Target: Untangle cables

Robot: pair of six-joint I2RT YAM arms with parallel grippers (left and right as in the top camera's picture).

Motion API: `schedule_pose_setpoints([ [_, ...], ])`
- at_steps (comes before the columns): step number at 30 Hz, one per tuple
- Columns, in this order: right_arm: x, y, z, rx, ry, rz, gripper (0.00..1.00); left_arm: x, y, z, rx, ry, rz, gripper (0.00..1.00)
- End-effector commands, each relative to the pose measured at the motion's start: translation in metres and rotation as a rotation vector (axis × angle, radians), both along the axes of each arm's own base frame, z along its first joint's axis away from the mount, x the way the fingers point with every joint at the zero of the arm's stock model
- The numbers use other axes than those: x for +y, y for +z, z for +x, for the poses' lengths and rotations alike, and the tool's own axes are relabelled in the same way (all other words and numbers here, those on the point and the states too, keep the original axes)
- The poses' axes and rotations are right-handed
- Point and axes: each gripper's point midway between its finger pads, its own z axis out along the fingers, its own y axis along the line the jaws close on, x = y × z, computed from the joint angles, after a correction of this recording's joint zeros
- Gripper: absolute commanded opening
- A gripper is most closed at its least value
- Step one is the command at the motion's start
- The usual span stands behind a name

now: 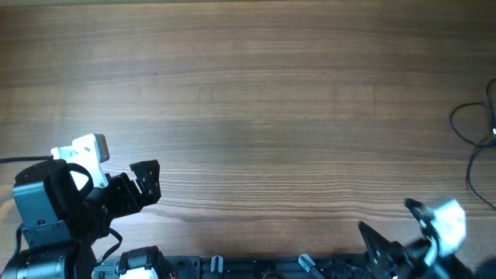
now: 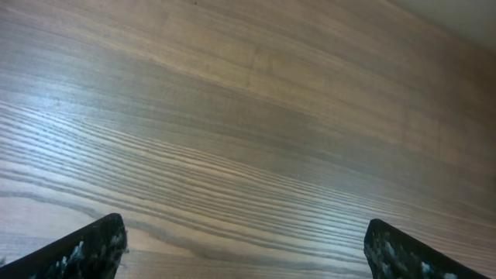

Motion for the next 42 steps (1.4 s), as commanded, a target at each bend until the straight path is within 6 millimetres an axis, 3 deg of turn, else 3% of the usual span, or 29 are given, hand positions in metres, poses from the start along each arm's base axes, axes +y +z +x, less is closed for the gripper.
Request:
schedule_pose_setpoints([
  [1, -0.031, 0.018, -0.025, -0.146, -0.161, 0.114, 1.00, -0.003, 0.002, -0.001, -0.014, -0.027, 0.006, 1.00],
  [4, -0.073, 0.041, -0.058, -0.339, -0.355, 0.139, 1.00, -0.003, 0.002, -0.001, -0.013, -0.027, 0.006, 1.00],
  [6, -0.082, 0.043, -0.072, -0.350, -0.418, 0.087, 1.00, -0.003, 0.002, -0.001, -0.013, -0.027, 0.006, 1.00],
  [10, -0.104, 0.026, -0.092, -0.295, -0.641, 0.017, 1.00, -0.003, 0.002, -0.001, -0.014, -0.027, 0.006, 1.00],
  [12, -0.103, 0.022, -0.104, -0.283, -0.709, -0.010, 1.00, -0.003, 0.002, -0.001, -0.014, -0.027, 0.006, 1.00],
  [15, -0.085, 0.039, -0.113, -0.351, -0.680, 0.021, 1.00, -0.003, 0.002, -0.001, -0.014, -0.027, 0.006, 0.99],
  [18, -0.084, 0.050, -0.080, -0.368, -0.717, 0.187, 1.00, -0.003, 0.003, 0.000, -0.017, -0.027, 0.006, 1.00],
  [20, -0.085, 0.036, -0.060, -0.297, -0.761, 0.319, 1.00, -0.003, 0.003, 0.000, -0.017, -0.027, 0.006, 1.00],
  [23, -0.084, 0.024, -0.019, -0.270, -0.760, 0.373, 1.00, -0.003, 0.003, 0.000, -0.017, -0.027, 0.006, 1.00],
  [26, -0.064, 0.045, 0.036, -0.407, -0.602, 0.448, 1.00, -0.003, 0.003, 0.000, -0.017, -0.027, 0.006, 1.00],
  [28, -0.062, 0.051, 0.069, -0.529, -0.554, 0.460, 1.00, -0.003, 0.003, 0.000, -0.017, -0.027, 0.006, 1.00],
  [30, -0.044, 0.055, 0.082, -0.632, -0.408, 0.340, 1.00, -0.003, 0.003, 0.000, -0.017, -0.027, 0.006, 1.00],
  [31, -0.023, 0.053, 0.089, -0.710, -0.262, 0.230, 1.00, -0.003, 0.003, 0.000, -0.018, -0.027, 0.007, 1.00],
  [36, -0.022, 0.017, 0.115, -0.720, -0.247, 0.217, 1.00, -0.003, 0.003, 0.000, -0.021, -0.027, 0.007, 1.00],
  [42, -0.021, -0.074, 0.146, -0.520, -0.259, 0.229, 1.00, -0.003, 0.003, 0.000, -0.021, -0.027, 0.007, 1.00],
])
